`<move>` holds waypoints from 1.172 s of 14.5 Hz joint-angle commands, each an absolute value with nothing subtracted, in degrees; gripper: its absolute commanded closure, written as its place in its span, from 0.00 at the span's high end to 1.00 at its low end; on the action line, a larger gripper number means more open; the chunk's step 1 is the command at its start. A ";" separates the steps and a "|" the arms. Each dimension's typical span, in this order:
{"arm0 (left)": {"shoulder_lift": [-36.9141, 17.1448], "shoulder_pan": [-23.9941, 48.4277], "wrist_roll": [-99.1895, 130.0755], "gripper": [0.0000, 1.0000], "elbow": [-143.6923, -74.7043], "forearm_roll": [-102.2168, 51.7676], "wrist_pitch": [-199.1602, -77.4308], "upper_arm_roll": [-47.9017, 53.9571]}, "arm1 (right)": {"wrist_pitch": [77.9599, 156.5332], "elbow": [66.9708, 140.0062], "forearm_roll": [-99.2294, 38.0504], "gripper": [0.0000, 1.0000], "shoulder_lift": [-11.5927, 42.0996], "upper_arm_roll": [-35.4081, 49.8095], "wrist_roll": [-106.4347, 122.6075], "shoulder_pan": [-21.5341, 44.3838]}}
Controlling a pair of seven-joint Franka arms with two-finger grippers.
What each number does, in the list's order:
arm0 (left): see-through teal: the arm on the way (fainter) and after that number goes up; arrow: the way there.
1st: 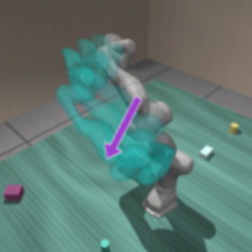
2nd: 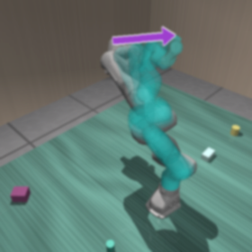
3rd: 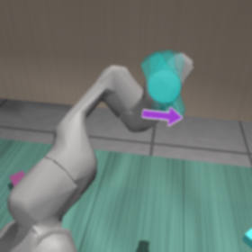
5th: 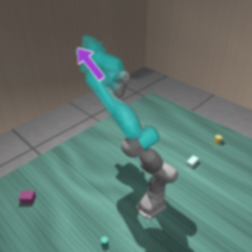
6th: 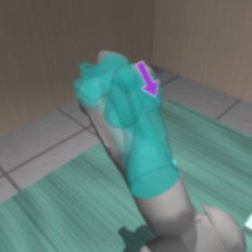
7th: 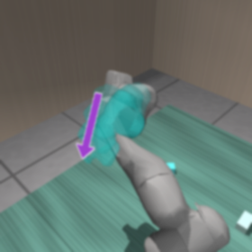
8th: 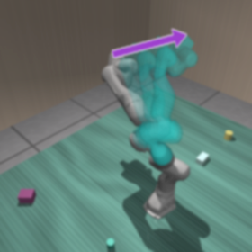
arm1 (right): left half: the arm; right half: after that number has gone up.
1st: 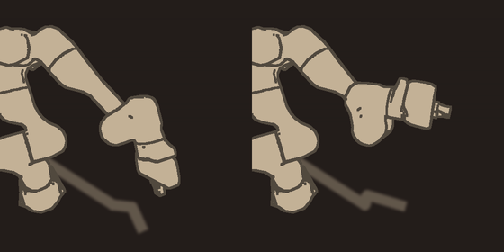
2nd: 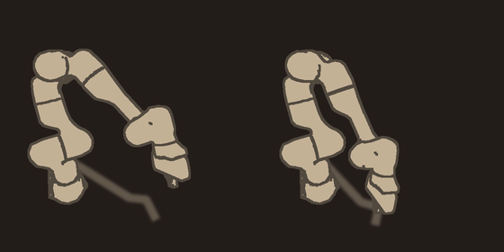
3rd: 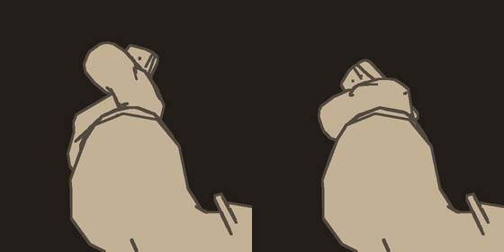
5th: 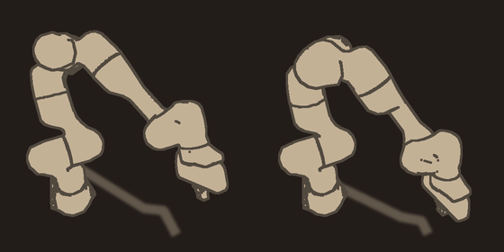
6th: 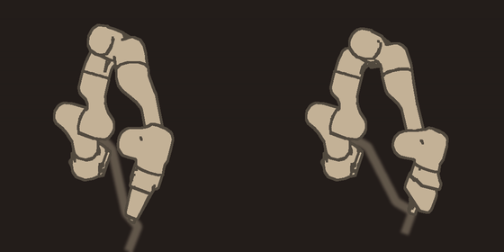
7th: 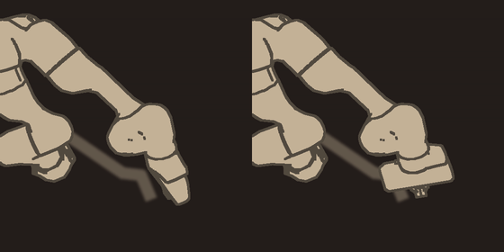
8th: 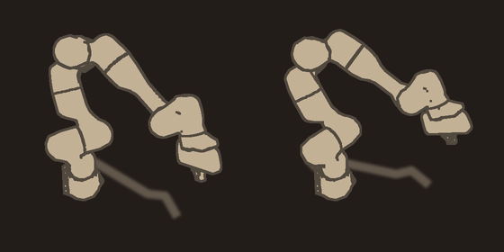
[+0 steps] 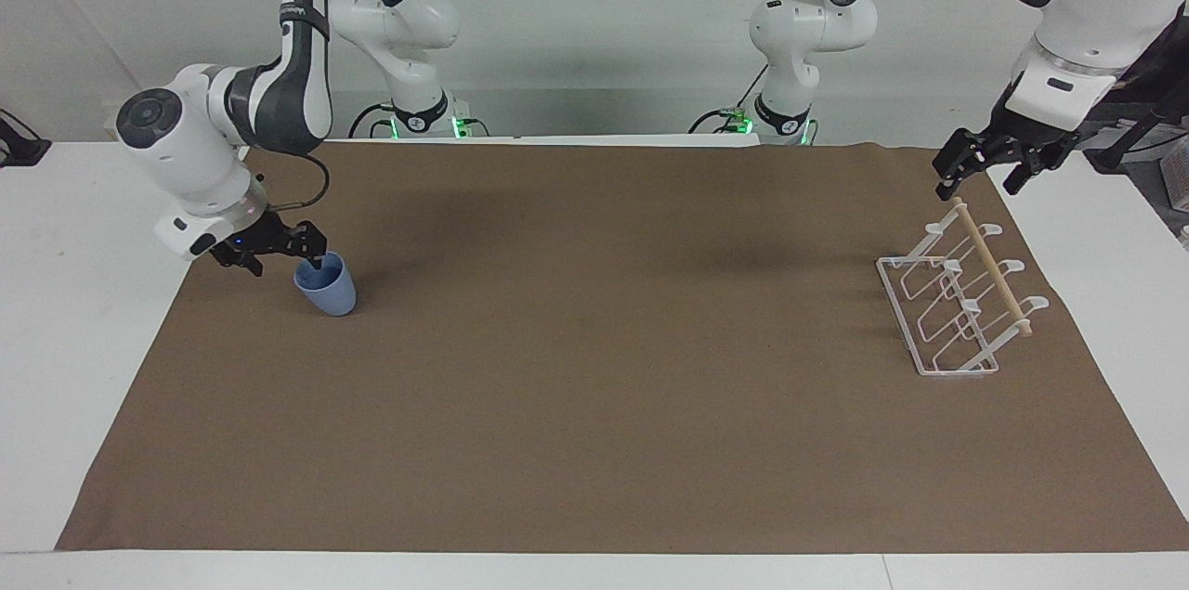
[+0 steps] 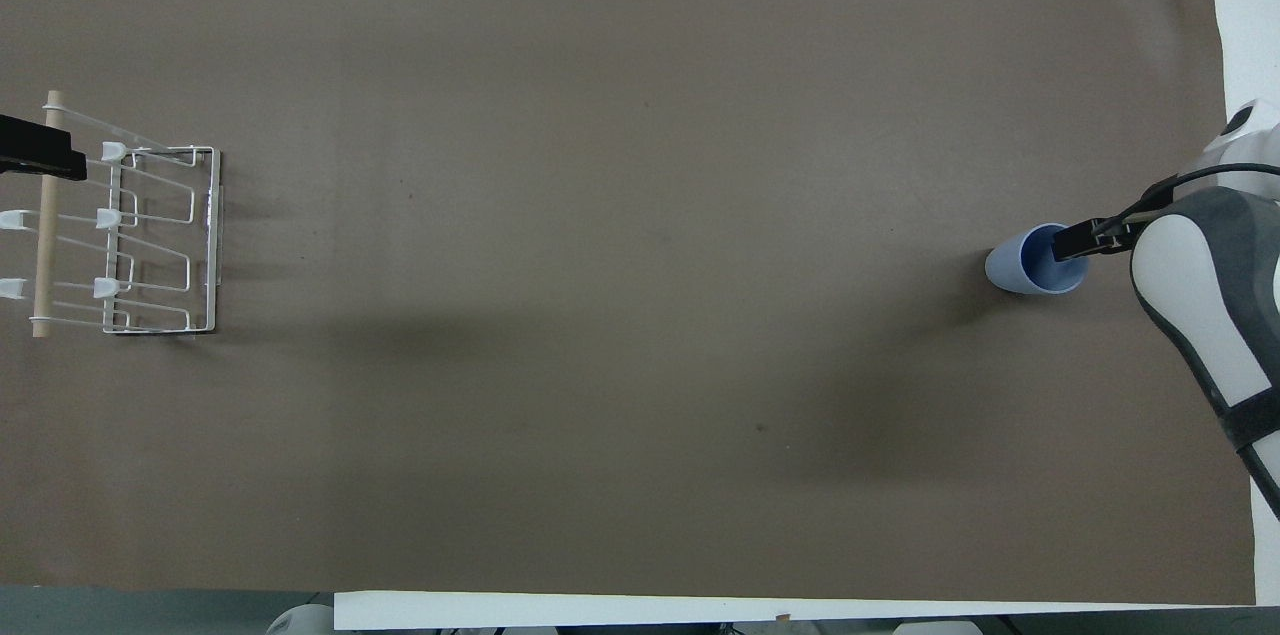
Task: Hang cup on cup holder
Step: 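Grasp the light blue cup rim with the right gripper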
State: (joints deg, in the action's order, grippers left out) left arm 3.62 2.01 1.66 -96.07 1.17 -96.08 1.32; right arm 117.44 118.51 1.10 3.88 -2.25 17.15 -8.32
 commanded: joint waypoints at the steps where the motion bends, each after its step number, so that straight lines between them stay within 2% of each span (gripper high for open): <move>1: 5.10 2.81 0.19 1.00 -97.56 1.76 -95.28 1.14 | 120.93 121.28 0.09 0.90 4.04 -2.11 19.07 -8.44; 3: 5.10 2.46 -0.88 1.00 -97.65 1.67 -95.98 1.14 | 123.13 122.86 0.09 0.86 3.87 -2.20 19.60 -8.44; 5: 5.36 2.20 -0.70 1.00 -97.82 1.58 -95.01 1.14 | 123.92 123.83 0.09 0.78 4.30 -2.20 21.09 -8.70; 6: 5.36 2.11 -0.70 1.00 -98.00 1.58 -94.31 1.14 | 125.23 124.36 0.09 0.66 4.57 -2.20 21.27 -8.96; 8: 5.54 1.93 -0.97 1.00 -98.09 1.58 -94.22 0.79 | 125.51 124.45 0.09 0.27 4.66 -2.20 20.75 -8.88; 9: 5.54 1.50 -0.97 1.00 -98.09 1.58 -94.48 0.79 | 125.42 124.28 0.09 0.10 4.66 -2.11 20.48 -8.62; 10: 5.54 0.71 -1.05 1.00 -98.09 1.58 -94.57 0.79 | 125.25 124.10 0.09 0.01 4.75 -2.11 20.30 -8.53; 15: 5.54 0.44 -1.58 1.00 -98.09 1.58 -94.48 0.79 | 117.27 118.40 -0.09 0.00 5.54 -1.85 20.92 -7.74; 17: 5.54 0.44 -1.50 1.00 -98.09 1.58 -94.31 0.79 | 114.27 116.99 -7.15 0.00 5.01 -0.97 21.27 -6.42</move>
